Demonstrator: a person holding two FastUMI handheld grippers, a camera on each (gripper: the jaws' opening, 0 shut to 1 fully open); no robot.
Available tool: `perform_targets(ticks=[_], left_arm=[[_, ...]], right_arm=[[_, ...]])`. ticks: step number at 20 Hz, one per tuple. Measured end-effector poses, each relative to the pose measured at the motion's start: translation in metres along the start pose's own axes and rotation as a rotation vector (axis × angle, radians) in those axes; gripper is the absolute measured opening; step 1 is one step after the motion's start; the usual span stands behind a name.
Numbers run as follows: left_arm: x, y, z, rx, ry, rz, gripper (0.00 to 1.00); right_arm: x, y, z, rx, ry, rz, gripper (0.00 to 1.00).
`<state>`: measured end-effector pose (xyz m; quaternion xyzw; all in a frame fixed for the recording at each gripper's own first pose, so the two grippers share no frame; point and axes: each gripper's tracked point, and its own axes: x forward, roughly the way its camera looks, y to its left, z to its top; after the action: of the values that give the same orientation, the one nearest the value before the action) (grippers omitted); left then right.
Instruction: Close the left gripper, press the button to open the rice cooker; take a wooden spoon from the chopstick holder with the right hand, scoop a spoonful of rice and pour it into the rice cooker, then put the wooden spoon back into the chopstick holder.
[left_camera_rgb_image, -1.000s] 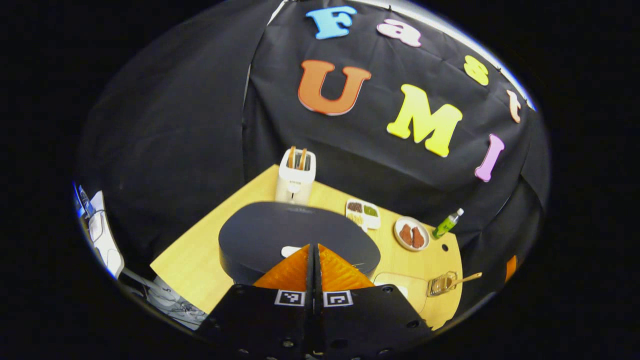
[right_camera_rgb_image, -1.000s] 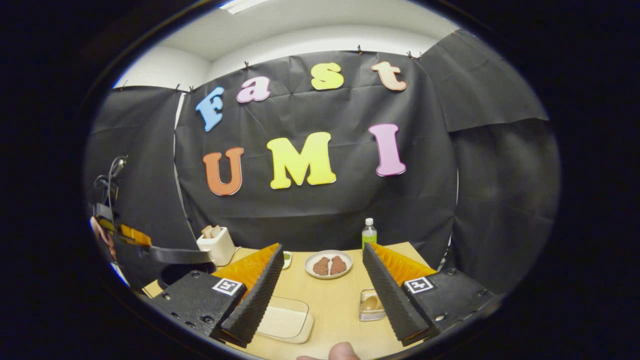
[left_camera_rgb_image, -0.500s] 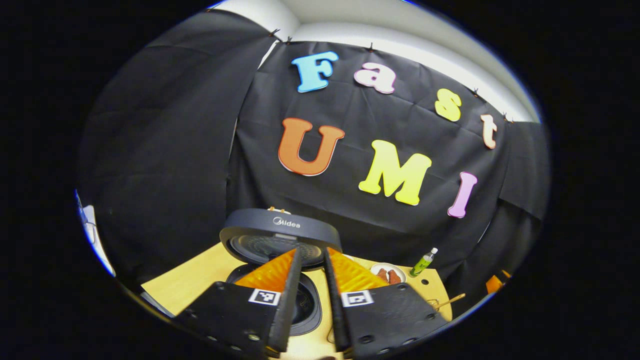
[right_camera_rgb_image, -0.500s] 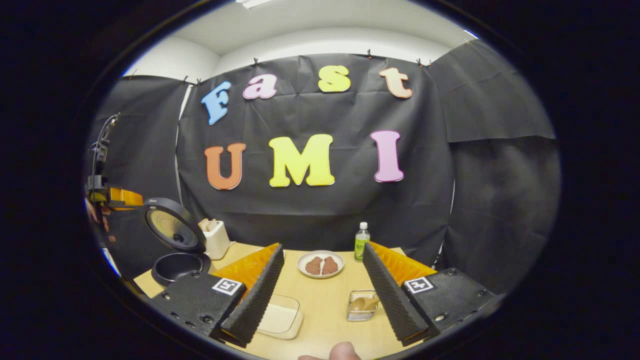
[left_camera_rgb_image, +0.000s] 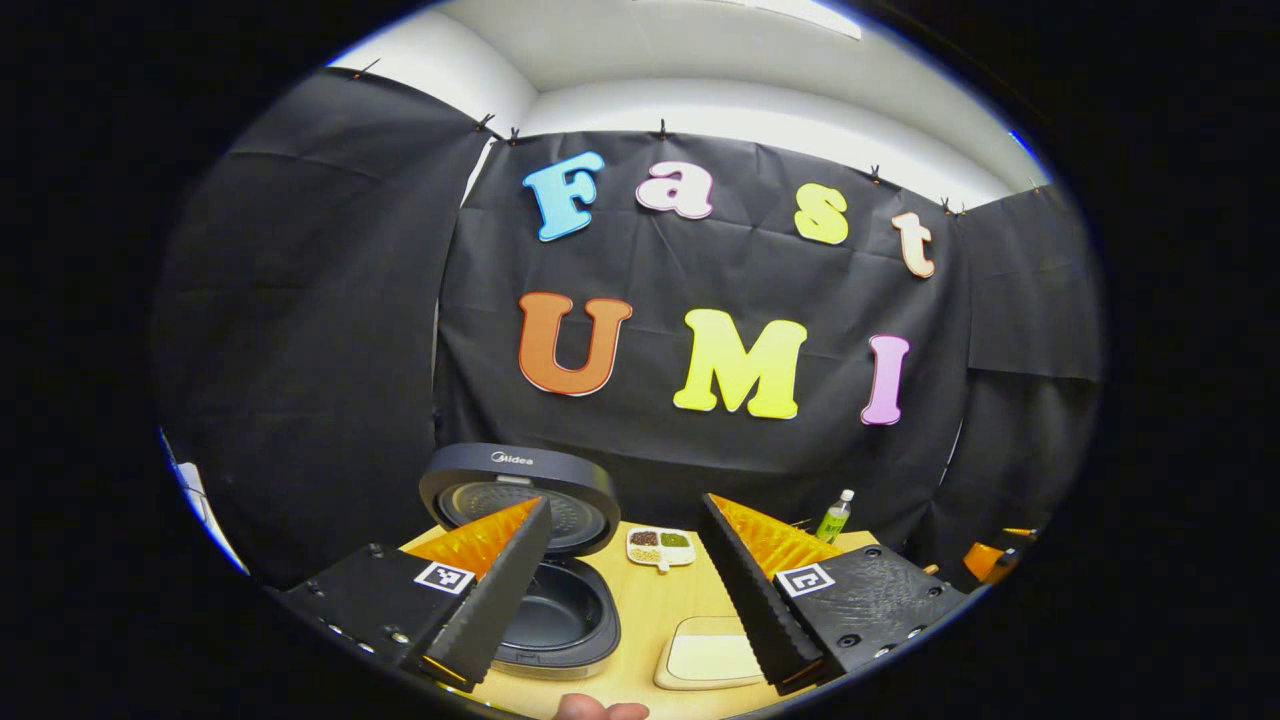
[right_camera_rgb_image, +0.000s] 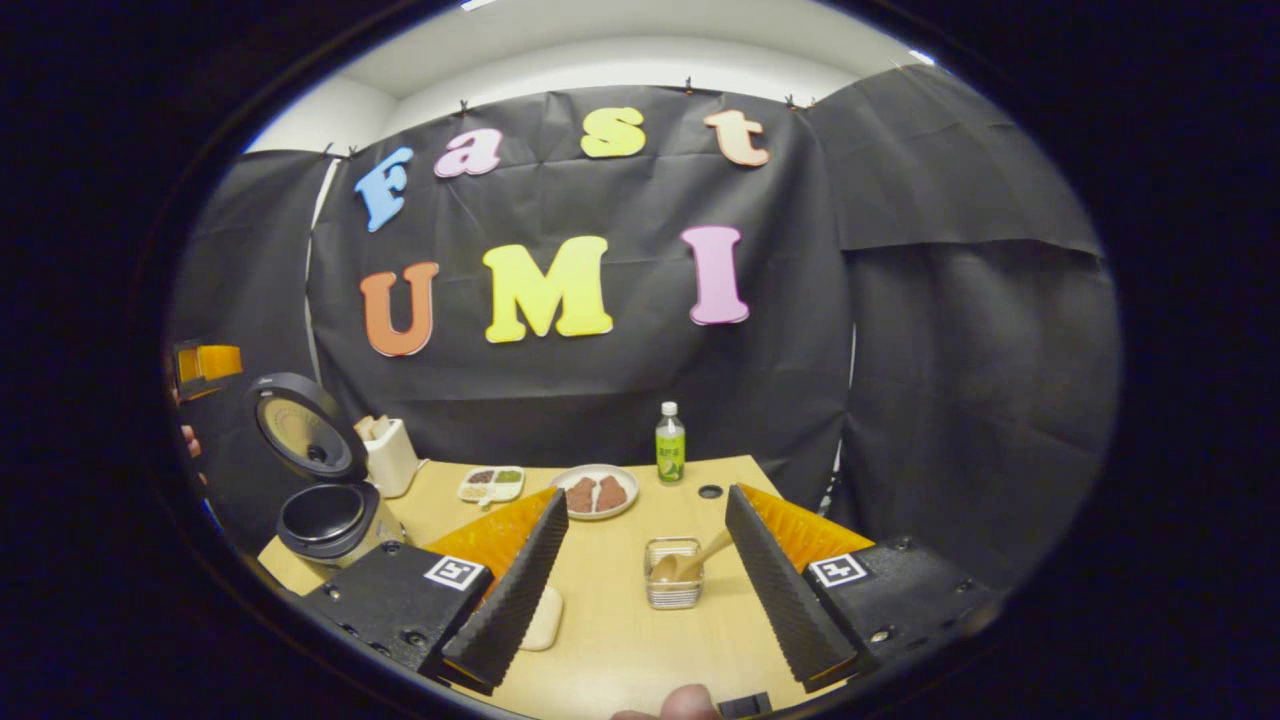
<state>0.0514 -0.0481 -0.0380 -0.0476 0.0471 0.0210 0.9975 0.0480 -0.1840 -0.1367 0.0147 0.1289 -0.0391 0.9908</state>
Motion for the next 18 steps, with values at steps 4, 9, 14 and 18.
perform_targets(ticks=[4,9,14,18], left_arm=[[0.003,-0.016,-0.004,0.016,0.01,0.011,0.94],[0.006,-0.015,-0.004,0.041,0.028,0.073,0.94],[0.005,-0.021,-0.006,0.065,0.041,0.104,0.94],[0.004,-0.023,-0.015,0.088,0.069,0.119,0.94]], right_arm=[[0.024,-0.033,-0.035,0.04,0.048,-0.025,1.0],[0.074,-0.049,-0.079,0.069,0.12,0.001,1.0],[0.122,-0.053,-0.119,0.162,0.199,0.032,1.0],[0.159,-0.062,-0.142,0.209,0.243,0.022,0.92]])
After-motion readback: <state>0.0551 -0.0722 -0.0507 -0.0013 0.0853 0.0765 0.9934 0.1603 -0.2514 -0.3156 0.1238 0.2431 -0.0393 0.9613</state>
